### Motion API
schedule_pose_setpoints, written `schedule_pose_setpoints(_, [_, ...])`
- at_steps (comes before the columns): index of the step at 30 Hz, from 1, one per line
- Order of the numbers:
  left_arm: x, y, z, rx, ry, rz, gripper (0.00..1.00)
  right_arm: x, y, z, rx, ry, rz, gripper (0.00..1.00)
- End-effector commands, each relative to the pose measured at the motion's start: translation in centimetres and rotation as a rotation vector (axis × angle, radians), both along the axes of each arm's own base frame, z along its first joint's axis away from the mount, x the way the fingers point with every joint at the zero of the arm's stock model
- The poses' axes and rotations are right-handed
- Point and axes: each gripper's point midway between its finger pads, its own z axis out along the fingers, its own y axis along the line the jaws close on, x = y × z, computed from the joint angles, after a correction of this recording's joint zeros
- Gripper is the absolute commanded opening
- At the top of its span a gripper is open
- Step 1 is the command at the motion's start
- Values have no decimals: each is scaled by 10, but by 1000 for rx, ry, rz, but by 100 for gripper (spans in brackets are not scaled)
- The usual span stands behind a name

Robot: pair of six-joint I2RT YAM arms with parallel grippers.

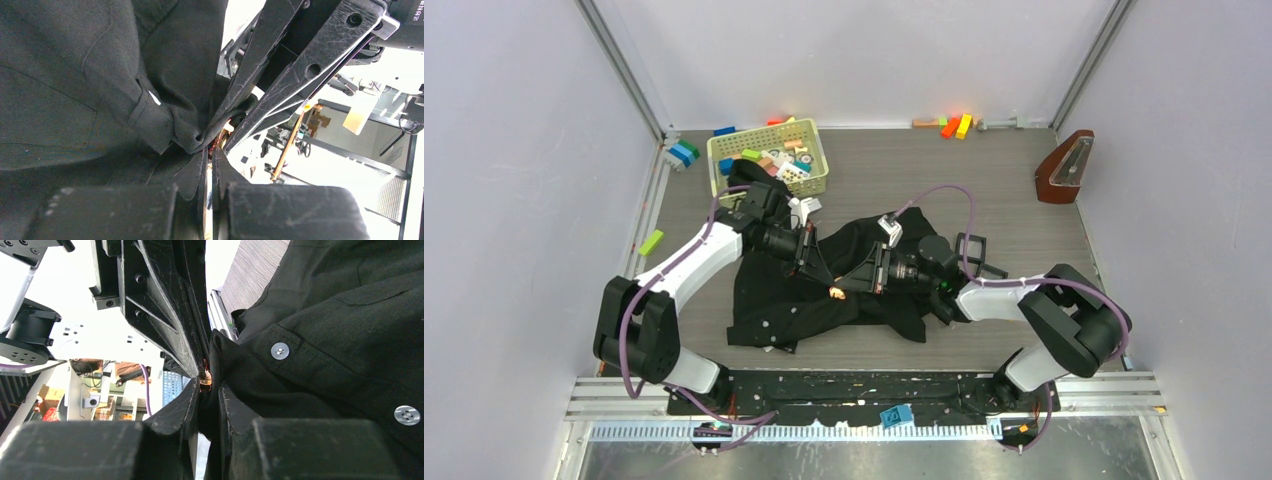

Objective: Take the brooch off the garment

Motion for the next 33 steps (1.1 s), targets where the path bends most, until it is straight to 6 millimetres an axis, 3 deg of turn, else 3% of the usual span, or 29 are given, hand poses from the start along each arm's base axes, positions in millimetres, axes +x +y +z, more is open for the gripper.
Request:
schedule_pose_setpoints(1, [9,0,17,-29,-100,17,0,-7,-2,11,-20,-105,35,26])
schedule_pose_setpoints(3, [11,2,20,-26,-123,28,0,-4,-7,3,-65,-106,9,29])
schedule_pose_setpoints(8, [13,4,23,-27,-179,59,0,-8,-13,15,-14,-108,-6,67])
schedule_pose_setpoints(11, [12,3,25,-51,-197,63,0,-13,-12,26,49,-104,11,72])
schedule_pose_setpoints(15, [9,4,27,-69,-230,71,0,-13,-8,36,116,-81,26,66])
schedule_pose_setpoints(24, [5,11,31,-78,-382,133,0,-8,0,46,217,-20,40,30])
schedule_pose_setpoints(33, [6,14,33,-81,-441,155,0,-12,6,38,190,-24,78,22])
